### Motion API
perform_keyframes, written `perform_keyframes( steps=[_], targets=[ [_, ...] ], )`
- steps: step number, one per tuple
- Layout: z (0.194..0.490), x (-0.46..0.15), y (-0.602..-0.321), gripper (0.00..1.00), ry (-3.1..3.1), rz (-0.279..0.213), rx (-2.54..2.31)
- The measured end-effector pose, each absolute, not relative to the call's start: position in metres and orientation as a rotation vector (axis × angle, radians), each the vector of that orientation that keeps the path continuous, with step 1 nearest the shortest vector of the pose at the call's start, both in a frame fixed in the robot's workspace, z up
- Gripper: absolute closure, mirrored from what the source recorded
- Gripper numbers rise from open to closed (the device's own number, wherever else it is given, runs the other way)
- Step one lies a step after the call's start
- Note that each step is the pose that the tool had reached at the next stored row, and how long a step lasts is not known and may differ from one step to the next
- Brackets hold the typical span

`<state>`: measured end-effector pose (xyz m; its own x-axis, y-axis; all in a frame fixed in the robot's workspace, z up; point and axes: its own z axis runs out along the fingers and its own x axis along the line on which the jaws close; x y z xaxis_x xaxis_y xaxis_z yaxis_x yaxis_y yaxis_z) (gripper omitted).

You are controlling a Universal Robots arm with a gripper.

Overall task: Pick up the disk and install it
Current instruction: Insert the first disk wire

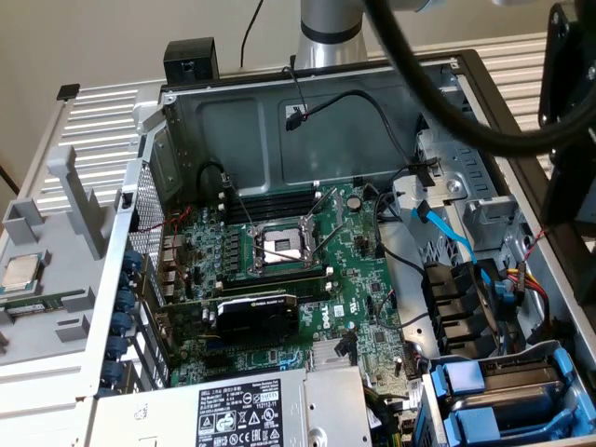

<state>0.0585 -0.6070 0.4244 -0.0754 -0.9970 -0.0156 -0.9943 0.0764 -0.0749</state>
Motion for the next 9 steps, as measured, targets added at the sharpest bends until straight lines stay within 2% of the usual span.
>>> perform_keyframes(
  steps=[9],
  targets=[
    [0.4194,0.0613,-0.6055,0.43,2.322,-0.06,-2.013]
  ],
)
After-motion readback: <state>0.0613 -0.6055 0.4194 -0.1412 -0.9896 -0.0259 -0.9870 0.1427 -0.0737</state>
